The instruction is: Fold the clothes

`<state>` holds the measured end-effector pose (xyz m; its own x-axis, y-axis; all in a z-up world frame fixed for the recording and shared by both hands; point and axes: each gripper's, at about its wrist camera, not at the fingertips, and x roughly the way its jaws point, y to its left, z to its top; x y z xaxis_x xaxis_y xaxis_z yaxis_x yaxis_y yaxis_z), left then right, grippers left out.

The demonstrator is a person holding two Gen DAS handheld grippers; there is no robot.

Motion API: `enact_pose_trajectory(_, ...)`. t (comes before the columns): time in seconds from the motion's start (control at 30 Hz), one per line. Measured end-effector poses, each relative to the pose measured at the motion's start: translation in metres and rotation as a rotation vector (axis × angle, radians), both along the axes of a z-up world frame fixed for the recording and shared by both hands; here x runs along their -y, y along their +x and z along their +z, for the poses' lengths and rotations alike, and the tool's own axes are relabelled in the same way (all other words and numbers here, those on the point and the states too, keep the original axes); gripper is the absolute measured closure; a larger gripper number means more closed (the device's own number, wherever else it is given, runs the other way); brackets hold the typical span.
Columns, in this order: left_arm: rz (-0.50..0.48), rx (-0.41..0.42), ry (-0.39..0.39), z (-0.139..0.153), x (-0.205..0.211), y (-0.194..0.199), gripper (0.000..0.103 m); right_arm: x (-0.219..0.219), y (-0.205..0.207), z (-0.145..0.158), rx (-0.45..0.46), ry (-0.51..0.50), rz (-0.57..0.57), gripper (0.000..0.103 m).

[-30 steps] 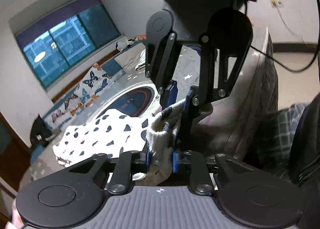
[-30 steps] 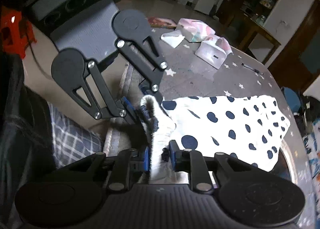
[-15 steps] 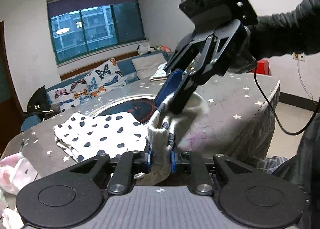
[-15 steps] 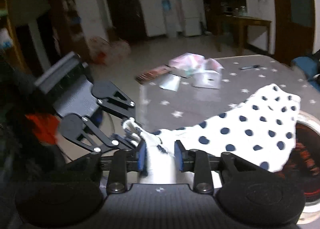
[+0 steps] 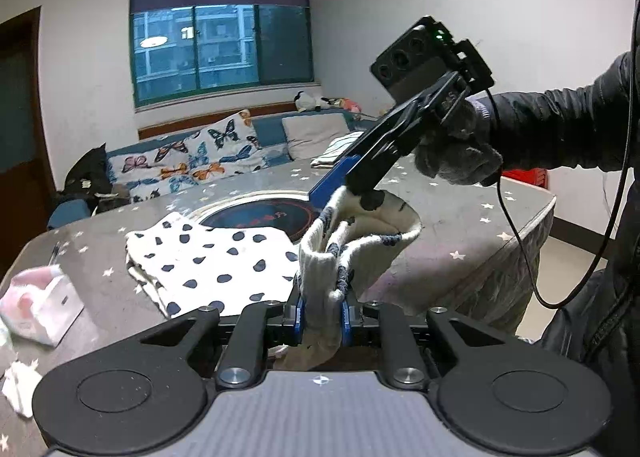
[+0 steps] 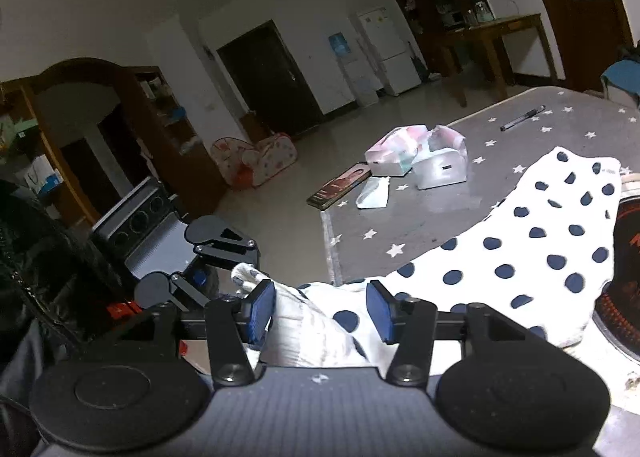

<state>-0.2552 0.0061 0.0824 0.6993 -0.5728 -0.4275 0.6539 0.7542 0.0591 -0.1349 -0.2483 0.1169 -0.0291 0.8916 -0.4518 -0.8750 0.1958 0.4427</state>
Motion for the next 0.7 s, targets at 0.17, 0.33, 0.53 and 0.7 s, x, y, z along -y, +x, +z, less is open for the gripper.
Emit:
enact_pose_trajectory(0.17,0.012,-0.014,-0.008,-0.001,-0.001,-0.004,0.084,-0.002,0.005,-0.003,-0.017,0.009,-0.025,0.051)
enact_pose_trajectory(0.33,0.027,-0.018,-0.023,-0.001,-0.003,-0.007,0.085,0.001,0.019,-0.009,-0.059,0.033,-0.07,0.051)
enact_pose_trajectory(0.53,0.043,-0.013,-0.031,0.004,-0.004,-0.011,0.085,-0.021,0.025,-0.02,0.055,-0.125,-0.206,0.052)
enact_pose_trajectory(0.7,0.039,0.001,-0.041,0.012,-0.003,-0.015,0.085,-0.049,0.038,-0.043,0.135,-0.24,-0.271,0.055)
